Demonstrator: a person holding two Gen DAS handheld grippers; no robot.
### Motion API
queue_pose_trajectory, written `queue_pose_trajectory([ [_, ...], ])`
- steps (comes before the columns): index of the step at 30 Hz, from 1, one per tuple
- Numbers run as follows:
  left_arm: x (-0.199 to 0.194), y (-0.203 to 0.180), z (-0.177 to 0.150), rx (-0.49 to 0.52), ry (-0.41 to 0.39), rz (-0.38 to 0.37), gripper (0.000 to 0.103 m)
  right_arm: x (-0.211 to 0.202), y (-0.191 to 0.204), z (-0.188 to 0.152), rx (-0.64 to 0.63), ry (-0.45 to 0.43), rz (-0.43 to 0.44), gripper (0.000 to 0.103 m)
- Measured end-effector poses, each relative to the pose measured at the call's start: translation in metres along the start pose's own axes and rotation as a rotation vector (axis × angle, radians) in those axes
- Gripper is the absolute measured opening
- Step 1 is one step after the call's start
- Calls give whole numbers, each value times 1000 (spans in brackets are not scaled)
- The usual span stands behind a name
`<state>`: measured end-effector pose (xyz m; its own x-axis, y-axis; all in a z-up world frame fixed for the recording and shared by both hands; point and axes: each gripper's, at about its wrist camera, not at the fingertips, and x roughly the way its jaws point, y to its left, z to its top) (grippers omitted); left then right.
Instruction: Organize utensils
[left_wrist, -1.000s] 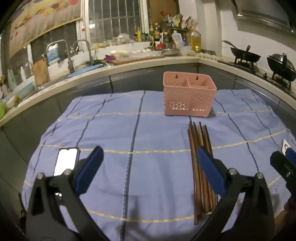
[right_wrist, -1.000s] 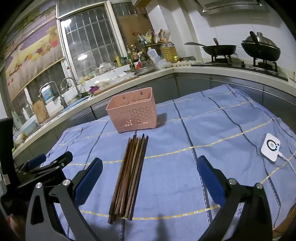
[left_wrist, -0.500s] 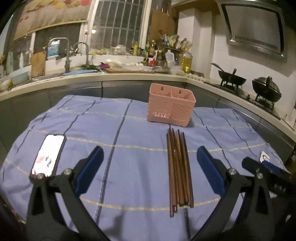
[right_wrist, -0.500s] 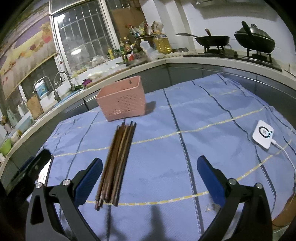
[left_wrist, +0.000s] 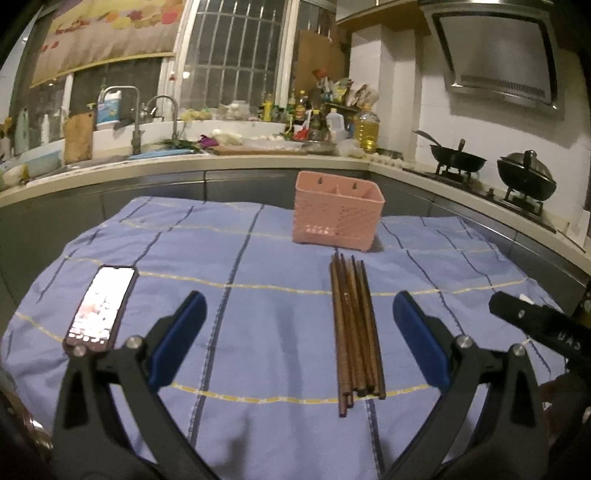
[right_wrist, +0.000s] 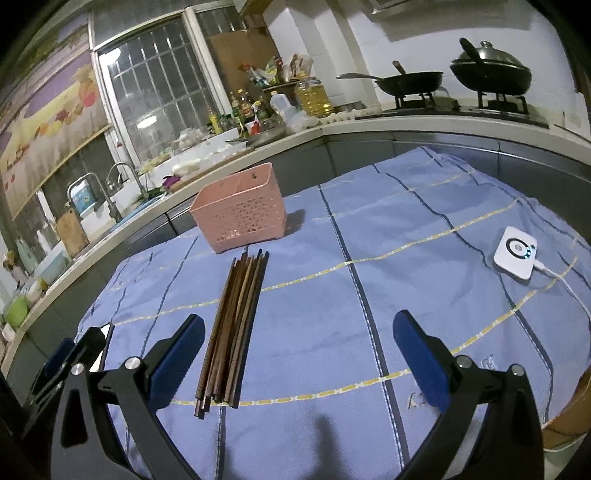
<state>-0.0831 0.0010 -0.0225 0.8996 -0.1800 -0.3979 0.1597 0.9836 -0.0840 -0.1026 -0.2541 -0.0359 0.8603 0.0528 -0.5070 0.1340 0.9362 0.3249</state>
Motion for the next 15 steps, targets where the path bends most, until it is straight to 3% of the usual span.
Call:
queue_pose_trajectory([
  [7,0,1,7,29,-44,47,97,12,6,-1,-1,63,61,100],
  [15,10,-3,53,121,-94,147,97,-2,24,28,-78,-59,61,100],
])
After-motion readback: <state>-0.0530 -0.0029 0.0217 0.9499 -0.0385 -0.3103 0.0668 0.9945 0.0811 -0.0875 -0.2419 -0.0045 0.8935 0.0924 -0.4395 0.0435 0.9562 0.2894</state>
